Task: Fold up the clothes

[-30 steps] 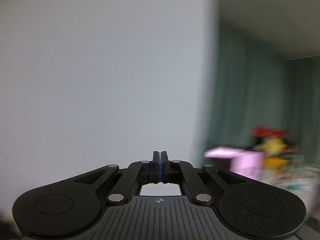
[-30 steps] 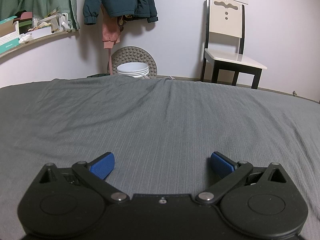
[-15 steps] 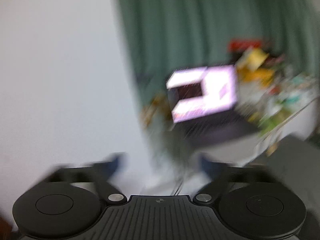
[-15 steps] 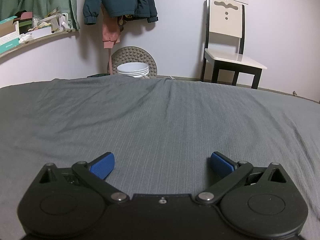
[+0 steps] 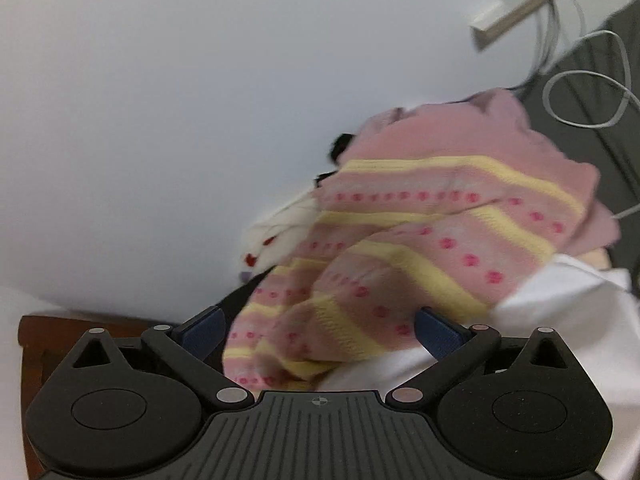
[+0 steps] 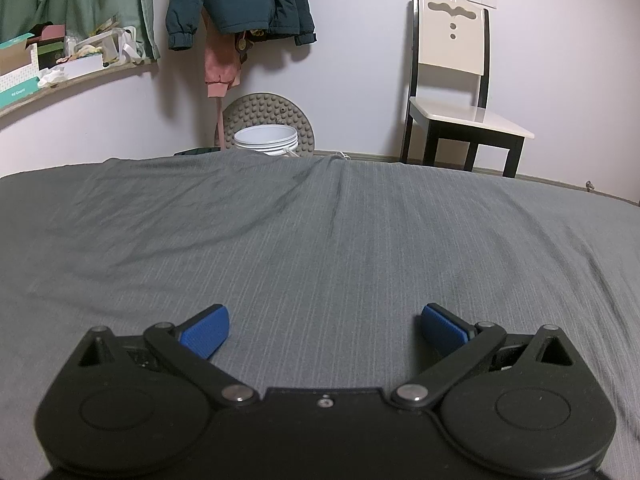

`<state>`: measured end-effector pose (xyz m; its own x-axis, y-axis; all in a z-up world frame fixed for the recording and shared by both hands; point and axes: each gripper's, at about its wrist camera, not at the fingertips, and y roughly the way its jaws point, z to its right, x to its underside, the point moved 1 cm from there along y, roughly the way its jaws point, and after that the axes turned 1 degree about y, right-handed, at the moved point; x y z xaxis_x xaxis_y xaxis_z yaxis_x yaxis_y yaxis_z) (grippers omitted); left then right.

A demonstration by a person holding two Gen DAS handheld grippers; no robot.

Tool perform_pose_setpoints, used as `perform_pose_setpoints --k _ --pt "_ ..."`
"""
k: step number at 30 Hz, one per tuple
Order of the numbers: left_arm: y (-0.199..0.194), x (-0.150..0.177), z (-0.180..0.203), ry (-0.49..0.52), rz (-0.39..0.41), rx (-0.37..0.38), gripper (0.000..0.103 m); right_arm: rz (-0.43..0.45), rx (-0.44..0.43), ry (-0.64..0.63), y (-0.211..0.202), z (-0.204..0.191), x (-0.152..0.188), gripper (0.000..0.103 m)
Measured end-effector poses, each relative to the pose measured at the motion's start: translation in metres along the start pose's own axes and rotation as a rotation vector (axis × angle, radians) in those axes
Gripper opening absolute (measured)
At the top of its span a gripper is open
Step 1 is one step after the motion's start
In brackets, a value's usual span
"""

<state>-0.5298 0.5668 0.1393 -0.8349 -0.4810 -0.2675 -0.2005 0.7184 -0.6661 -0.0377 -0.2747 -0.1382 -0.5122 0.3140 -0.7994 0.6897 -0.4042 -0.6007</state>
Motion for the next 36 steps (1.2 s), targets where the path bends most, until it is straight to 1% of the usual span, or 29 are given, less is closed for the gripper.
perform_pose_setpoints --k 1,2,3,4,6,10,11,13,16,17,18,20,21,23,24,25,27,28,30,31,32,33,34,36 --pt "0.005 0.001 -0.005 -0.045 -0.014 0.040 0.046 0.000 0.000 0.000 0.000 0.000 0.000 0.103" --pt "0.012 0.003 -0.011 -0.090 -0.020 0.063 0.029 0.000 0.000 0.000 0.000 0.000 0.000 0.103" --pt "0.019 0.006 -0.016 -0.136 -0.022 0.080 0.024 0.000 0.000 0.000 0.000 0.000 0.000 0.103" --pt "0.021 0.010 -0.022 -0.198 0.000 0.101 0.010 0.000 -0.001 0.001 -0.001 0.000 0.000 0.103" --pt "0.024 0.017 -0.036 -0.336 0.061 0.146 0.007 -0.001 -0.001 0.001 -0.001 0.000 0.001 0.103" --pt "-0.003 0.034 -0.076 -0.673 0.257 0.255 0.006 -0.001 0.001 -0.002 -0.002 -0.001 0.001 0.103" --pt "-0.010 0.036 -0.084 -0.733 0.295 0.270 0.005 -0.001 0.002 -0.002 -0.002 -0.001 0.001 0.103" --pt "-0.025 0.036 -0.096 -0.800 0.391 0.327 0.005 -0.001 0.001 -0.001 -0.002 -0.001 0.002 0.103" --pt "-0.054 0.031 -0.101 -0.828 0.521 0.389 0.005 -0.001 0.001 -0.001 -0.002 -0.001 0.002 0.103" --pt "-0.068 0.030 -0.100 -0.827 0.596 0.423 0.000 -0.001 0.001 -0.001 -0.002 -0.001 0.002 0.103" --pt "-0.083 0.028 -0.098 -0.822 0.683 0.461 0.000 -0.001 0.001 -0.001 -0.002 0.000 0.002 0.103" --pt "-0.128 0.017 -0.089 -0.752 0.867 0.505 0.000 -0.001 0.002 -0.001 -0.002 -0.002 0.002 0.103" --pt "-0.149 0.006 -0.083 -0.703 0.895 0.527 0.000 -0.001 0.002 -0.001 -0.002 -0.002 0.002 0.103" --pt "-0.187 -0.020 -0.070 -0.601 0.903 0.570 0.000 0.000 0.001 0.000 -0.002 -0.001 0.002 0.103" --pt "-0.204 -0.032 -0.061 -0.535 0.892 0.540 0.000 0.000 0.000 0.001 -0.002 -0.001 0.002 0.103" --pt "-0.216 -0.043 -0.051 -0.461 0.871 0.488 0.000 0.001 -0.002 0.003 -0.002 0.000 0.002 0.103" --pt "-0.227 -0.057 -0.033 -0.351 0.817 0.403 0.001 0.000 -0.001 0.002 -0.002 0.000 0.003 0.103" --pt "-0.228 -0.060 -0.029 -0.323 0.781 0.372 0.005 0.000 0.000 0.001 -0.002 0.000 0.003 0.103" --pt "-0.223 -0.064 -0.024 -0.292 0.694 0.314 0.024 0.000 0.002 -0.001 -0.002 -0.001 0.002 0.103" --pt "-0.214 -0.062 -0.025 -0.300 0.644 0.284 0.056 0.000 0.002 -0.002 -0.002 -0.001 0.002 0.103" --pt "-0.205 -0.059 -0.025 -0.313 0.594 0.255 0.093 0.000 0.003 -0.002 -0.002 -0.001 0.002 0.103" --pt "-0.194 -0.053 -0.026 -0.321 0.558 0.213 0.103 -0.001 0.003 -0.003 -0.002 -0.001 0.002 0.103" --pt "-0.183 -0.046 -0.026 -0.328 0.527 0.167 0.103 -0.001 0.003 -0.003 -0.002 -0.001 0.002 0.103" --pt "-0.159 -0.036 -0.028 -0.291 0.442 0.098 0.103 -0.001 0.003 -0.003 -0.002 -0.001 0.002 0.103"
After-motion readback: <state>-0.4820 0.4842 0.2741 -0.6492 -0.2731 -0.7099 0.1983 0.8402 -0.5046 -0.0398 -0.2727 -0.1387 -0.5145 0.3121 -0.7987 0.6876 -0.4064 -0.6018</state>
